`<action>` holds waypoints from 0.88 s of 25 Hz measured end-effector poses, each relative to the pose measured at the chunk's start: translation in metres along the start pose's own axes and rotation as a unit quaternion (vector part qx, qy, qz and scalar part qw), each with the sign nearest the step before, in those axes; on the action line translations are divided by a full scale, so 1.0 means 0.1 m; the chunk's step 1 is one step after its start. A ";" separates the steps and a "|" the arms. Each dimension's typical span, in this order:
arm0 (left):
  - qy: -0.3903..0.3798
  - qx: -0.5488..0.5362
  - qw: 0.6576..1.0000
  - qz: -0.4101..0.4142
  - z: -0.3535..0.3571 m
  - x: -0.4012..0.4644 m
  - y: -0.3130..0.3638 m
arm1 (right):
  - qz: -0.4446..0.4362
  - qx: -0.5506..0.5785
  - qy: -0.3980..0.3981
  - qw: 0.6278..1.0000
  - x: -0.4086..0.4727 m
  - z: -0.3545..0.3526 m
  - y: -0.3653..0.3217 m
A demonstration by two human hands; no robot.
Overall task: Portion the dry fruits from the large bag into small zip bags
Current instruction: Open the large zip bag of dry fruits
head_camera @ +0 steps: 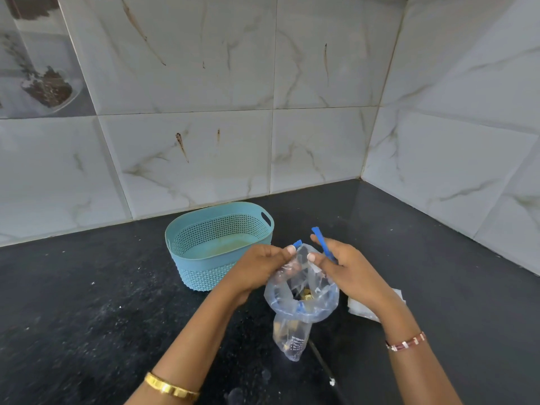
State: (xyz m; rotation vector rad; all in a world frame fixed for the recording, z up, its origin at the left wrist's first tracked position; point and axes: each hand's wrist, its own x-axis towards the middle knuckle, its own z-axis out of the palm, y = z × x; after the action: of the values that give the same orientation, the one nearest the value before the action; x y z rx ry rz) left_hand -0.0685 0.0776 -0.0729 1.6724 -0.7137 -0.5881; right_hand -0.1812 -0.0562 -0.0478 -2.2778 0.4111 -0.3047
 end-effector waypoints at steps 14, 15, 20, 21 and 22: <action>0.005 -0.220 0.954 -0.205 0.10 0.07 -0.03 | -0.053 -0.238 0.029 0.969 0.06 0.23 -0.06; 0.005 -0.225 0.952 -0.209 0.10 0.08 -0.04 | -0.050 -0.216 0.010 0.975 0.07 0.23 -0.06; 0.001 -0.260 0.934 -0.247 0.07 0.05 0.01 | 0.063 0.125 -0.042 0.989 0.14 0.09 0.05; -0.004 -0.266 0.930 -0.254 0.05 0.07 0.01 | 0.107 0.233 -0.041 0.966 0.16 0.10 0.10; -0.003 -0.258 0.930 -0.263 0.03 0.10 -0.01 | 0.157 0.333 -0.049 0.928 0.18 0.11 0.15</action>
State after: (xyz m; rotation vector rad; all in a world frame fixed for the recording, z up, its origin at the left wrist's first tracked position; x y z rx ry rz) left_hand -0.0639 0.0683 -0.0742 1.3500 -0.0733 -1.0579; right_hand -0.1639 -0.0650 -0.0645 -1.5264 0.5177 -0.1341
